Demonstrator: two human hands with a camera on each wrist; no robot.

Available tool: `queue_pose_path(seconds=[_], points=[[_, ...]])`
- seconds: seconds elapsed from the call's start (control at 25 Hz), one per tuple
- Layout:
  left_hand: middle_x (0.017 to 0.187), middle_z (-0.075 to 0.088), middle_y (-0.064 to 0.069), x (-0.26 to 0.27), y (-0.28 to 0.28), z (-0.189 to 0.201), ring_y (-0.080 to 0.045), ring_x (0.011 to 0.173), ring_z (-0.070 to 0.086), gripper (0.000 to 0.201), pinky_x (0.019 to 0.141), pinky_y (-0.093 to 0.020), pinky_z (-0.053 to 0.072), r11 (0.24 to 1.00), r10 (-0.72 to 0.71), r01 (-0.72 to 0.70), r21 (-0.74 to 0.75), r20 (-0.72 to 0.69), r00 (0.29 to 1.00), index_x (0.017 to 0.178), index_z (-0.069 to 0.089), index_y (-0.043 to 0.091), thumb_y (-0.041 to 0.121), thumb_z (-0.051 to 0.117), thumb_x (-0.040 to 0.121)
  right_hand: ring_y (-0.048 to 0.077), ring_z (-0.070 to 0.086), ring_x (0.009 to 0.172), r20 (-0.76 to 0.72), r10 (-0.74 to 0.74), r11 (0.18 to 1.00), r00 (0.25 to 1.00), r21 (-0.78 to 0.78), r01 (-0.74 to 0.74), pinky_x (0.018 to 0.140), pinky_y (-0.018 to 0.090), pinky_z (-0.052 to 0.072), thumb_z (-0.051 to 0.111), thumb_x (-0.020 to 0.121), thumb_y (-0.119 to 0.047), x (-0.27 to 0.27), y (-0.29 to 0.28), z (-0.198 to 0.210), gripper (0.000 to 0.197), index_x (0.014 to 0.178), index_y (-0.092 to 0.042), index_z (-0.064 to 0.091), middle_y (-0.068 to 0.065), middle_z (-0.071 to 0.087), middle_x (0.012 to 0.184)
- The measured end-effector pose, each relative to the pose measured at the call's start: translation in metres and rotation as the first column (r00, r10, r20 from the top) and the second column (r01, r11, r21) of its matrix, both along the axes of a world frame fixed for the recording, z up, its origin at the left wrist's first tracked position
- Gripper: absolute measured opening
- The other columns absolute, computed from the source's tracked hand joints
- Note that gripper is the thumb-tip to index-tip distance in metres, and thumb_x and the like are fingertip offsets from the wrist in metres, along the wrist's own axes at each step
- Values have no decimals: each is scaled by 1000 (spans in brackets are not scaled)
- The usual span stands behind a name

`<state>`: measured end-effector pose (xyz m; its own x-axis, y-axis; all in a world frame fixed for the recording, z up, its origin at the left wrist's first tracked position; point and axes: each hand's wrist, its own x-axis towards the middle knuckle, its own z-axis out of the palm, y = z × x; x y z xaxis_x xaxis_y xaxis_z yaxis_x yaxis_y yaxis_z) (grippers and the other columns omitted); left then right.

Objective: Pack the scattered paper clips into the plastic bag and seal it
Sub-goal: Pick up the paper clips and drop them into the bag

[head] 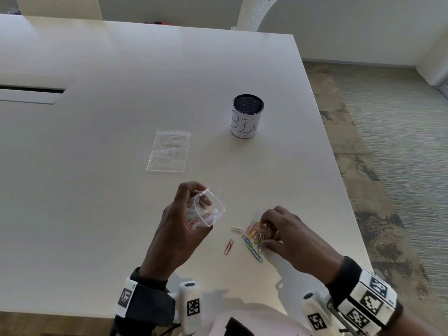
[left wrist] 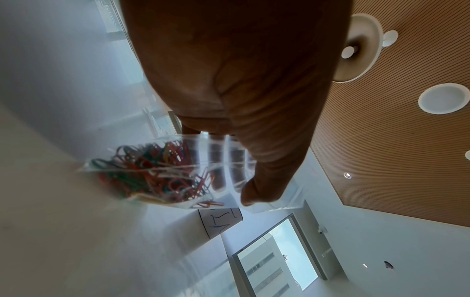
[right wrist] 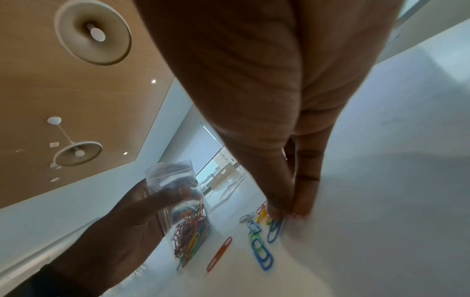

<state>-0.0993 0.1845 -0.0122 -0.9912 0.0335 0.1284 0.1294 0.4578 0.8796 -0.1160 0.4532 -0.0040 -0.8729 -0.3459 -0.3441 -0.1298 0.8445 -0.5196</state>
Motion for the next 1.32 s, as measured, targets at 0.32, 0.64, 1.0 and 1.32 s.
queue_pose_path(seconds=[0.32, 0.64, 1.0, 1.32], points=[[104, 69, 12, 0, -3, 1, -11, 99, 68, 58, 74, -11, 53, 1000, -11, 11, -14, -11, 1000, 124, 50, 26, 6, 84, 81, 8, 45, 126, -56, 248, 964, 967, 119, -240, 104, 24, 48, 78, 85, -51, 1, -15, 1, 76, 151, -38, 42, -9, 38, 140], [104, 69, 14, -1, -5, 1, -9, 99, 68, 57, 74, -10, 53, 1000, -21, 21, -21, -11, 1000, 124, 50, 26, 5, 83, 81, 14, 54, 90, -270, 262, 965, 926, 106, -242, 74, 32, 54, 60, 102, -12, -3, -22, -15, 14, 97, -24, 63, -5, 56, 105], [104, 69, 14, -2, -4, 1, -8, 99, 68, 58, 74, -13, 55, 999, -24, 24, -25, -12, 1000, 125, 50, 27, 7, 84, 82, 12, 57, 70, -330, 265, 963, 906, 140, -231, 62, 22, 45, 66, 97, -4, -17, -22, -12, 15, 89, -15, 71, -1, 65, 87], [104, 69, 14, -2, -4, 2, -6, 100, 68, 58, 72, -12, 55, 1000, -23, 23, -22, -9, 1000, 124, 50, 26, 8, 85, 82, 12, 75, 69, -58, -158, 806, 986, -585, 94, 77, 32, 65, 81, 85, 5, -42, -21, 29, 11, 88, -6, 81, 2, 80, 77]])
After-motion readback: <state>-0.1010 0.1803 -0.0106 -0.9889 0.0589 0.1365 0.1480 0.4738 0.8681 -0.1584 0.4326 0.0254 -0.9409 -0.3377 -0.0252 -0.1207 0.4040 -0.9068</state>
